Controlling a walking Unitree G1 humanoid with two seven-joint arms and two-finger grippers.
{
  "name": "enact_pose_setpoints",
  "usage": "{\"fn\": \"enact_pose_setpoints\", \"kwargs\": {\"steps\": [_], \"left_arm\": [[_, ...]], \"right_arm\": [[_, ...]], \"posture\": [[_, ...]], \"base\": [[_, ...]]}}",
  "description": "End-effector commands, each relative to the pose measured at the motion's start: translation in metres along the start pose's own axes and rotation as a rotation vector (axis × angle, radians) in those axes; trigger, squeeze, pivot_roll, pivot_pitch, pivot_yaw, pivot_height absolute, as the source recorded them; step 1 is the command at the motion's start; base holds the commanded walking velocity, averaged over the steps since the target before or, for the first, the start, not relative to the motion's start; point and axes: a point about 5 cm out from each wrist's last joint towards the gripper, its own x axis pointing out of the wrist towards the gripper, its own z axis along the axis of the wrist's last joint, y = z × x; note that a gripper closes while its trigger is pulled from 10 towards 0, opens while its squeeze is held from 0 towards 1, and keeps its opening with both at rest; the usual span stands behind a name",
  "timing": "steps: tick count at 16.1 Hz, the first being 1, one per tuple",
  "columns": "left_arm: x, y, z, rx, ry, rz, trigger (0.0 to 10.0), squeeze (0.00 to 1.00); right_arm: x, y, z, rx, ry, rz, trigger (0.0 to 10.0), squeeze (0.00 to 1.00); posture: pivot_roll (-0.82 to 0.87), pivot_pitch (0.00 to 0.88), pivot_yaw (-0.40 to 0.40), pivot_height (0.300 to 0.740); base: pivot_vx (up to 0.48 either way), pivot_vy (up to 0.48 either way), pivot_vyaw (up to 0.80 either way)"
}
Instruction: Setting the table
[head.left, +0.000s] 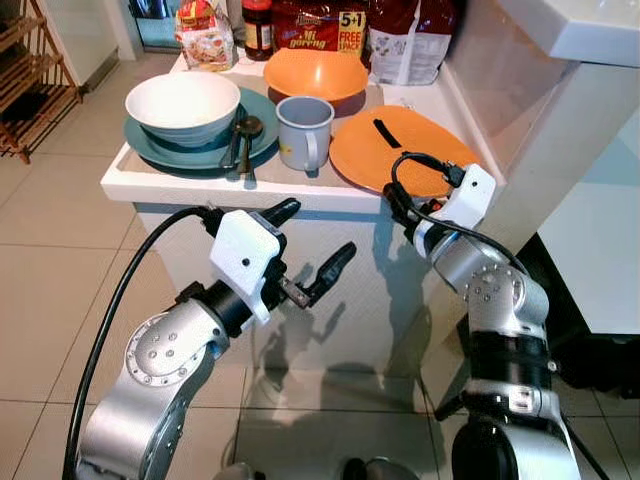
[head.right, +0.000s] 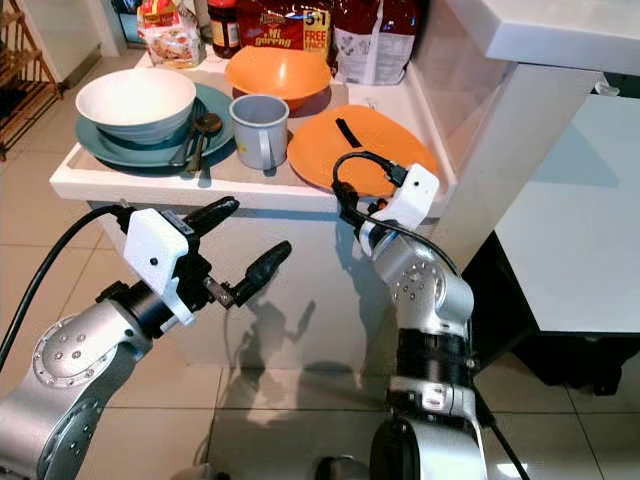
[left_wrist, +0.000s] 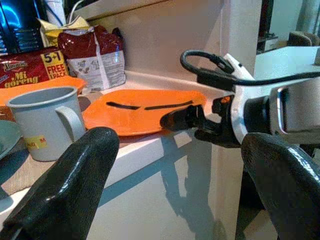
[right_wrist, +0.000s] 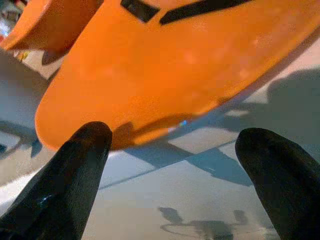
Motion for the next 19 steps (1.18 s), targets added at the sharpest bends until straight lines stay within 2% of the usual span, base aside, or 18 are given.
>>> {"fn": "enact_pose_setpoints", "kwargs": {"steps": [1,5,6,8,9,10,15,19], "left_arm": [[0.001,-0.005,0.003,0.005,-0.014,-0.024,10.0,0.00],[0.002,-0.005,0.002,0.008,-0.010,-0.030,10.0,0.00],[0.001,-0.005,0.002,0.010,-0.008,-0.030,10.0,0.00],[0.001,-0.005,0.001,0.012,-0.006,-0.030,10.0,0.00],[0.001,-0.005,0.001,0.012,-0.007,-0.029,10.0,0.00],[0.001,-0.006,0.001,0.013,-0.007,-0.031,10.0,0.00],[0.002,-0.003,0.002,0.026,-0.009,-0.026,10.0,0.00],[0.001,-0.002,0.003,0.032,-0.010,-0.024,10.0,0.00]], "right_arm": [[0.002,-0.004,0.005,0.037,-0.016,-0.024,10.0,0.00],[0.013,-0.011,0.010,0.108,0.015,-0.101,10.0,0.00],[0.015,-0.012,0.011,0.120,0.029,-0.117,8.1,0.00],[0.018,-0.014,0.012,0.134,0.042,-0.130,2.5,0.00],[0.019,-0.016,0.012,0.136,0.044,-0.136,1.7,0.00],[0.019,-0.017,0.013,0.147,0.045,-0.141,0.0,0.00],[0.014,-0.021,0.016,0.161,0.054,-0.153,0.0,0.00],[-0.003,-0.032,0.016,0.159,0.062,-0.182,0.0,0.00]], "posture": [[0.04,0.044,-0.061,0.740],[0.05,0.046,-0.058,0.740],[0.05,0.047,-0.058,0.740],[0.05,0.047,-0.062,0.740],[0.05,0.047,-0.062,0.740],[0.05,0.047,-0.061,0.740],[0.05,0.045,-0.061,0.740],[0.04,0.048,-0.059,0.740]], "base": [[0.000,0.000,0.00],[0.000,0.000,0.00],[0.000,0.000,0.00],[0.000,0.000,0.00],[0.000,0.000,0.00],[0.000,0.000,0.00],[0.000,0.000,0.00],[0.000,0.000,0.00]]}}
